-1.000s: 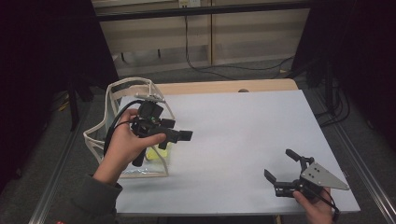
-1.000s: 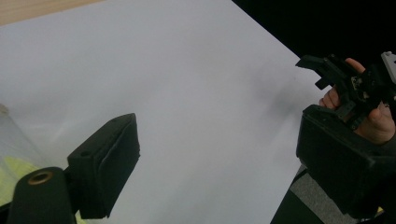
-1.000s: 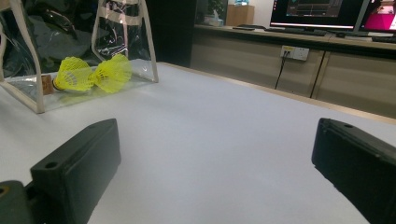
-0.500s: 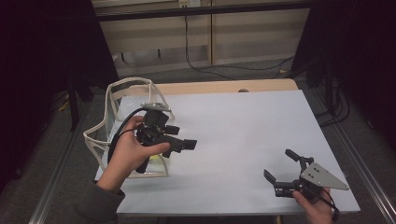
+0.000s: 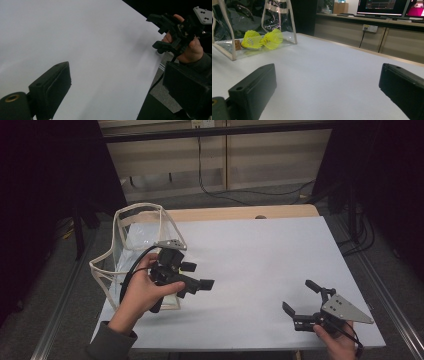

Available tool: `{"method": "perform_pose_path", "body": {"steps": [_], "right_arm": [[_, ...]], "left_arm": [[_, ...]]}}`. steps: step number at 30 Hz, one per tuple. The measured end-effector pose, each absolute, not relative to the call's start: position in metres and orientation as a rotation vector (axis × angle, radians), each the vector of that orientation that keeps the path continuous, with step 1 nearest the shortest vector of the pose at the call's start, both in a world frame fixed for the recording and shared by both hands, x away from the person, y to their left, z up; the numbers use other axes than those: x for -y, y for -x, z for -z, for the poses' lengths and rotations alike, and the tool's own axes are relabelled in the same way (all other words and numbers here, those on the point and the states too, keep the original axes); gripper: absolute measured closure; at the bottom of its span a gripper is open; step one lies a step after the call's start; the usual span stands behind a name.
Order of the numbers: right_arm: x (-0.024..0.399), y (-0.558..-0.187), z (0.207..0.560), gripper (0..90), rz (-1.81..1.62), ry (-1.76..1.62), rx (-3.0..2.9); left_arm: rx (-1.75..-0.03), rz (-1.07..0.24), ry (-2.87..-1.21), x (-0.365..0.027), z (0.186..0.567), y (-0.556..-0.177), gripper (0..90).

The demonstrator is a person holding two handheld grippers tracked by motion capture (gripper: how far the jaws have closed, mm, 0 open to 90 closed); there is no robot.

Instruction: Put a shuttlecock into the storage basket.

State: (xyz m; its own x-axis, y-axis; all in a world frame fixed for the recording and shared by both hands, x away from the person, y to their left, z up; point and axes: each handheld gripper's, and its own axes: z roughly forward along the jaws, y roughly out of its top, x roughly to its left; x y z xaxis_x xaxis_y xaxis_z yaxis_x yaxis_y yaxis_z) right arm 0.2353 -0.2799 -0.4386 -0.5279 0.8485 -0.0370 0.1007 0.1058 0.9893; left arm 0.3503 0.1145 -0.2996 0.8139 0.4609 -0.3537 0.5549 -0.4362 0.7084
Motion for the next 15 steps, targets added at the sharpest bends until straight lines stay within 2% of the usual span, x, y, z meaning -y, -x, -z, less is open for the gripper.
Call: {"method": "perform_pose_path", "body": {"steps": [15], "right_arm": [[0.28, -0.235, 0.438, 1.2, -1.481, -0.931, -1.742]], "left_arm": [[-0.667, 0.145, -2.104, -0.119, 0.31, -0.339, 6.1]]}}
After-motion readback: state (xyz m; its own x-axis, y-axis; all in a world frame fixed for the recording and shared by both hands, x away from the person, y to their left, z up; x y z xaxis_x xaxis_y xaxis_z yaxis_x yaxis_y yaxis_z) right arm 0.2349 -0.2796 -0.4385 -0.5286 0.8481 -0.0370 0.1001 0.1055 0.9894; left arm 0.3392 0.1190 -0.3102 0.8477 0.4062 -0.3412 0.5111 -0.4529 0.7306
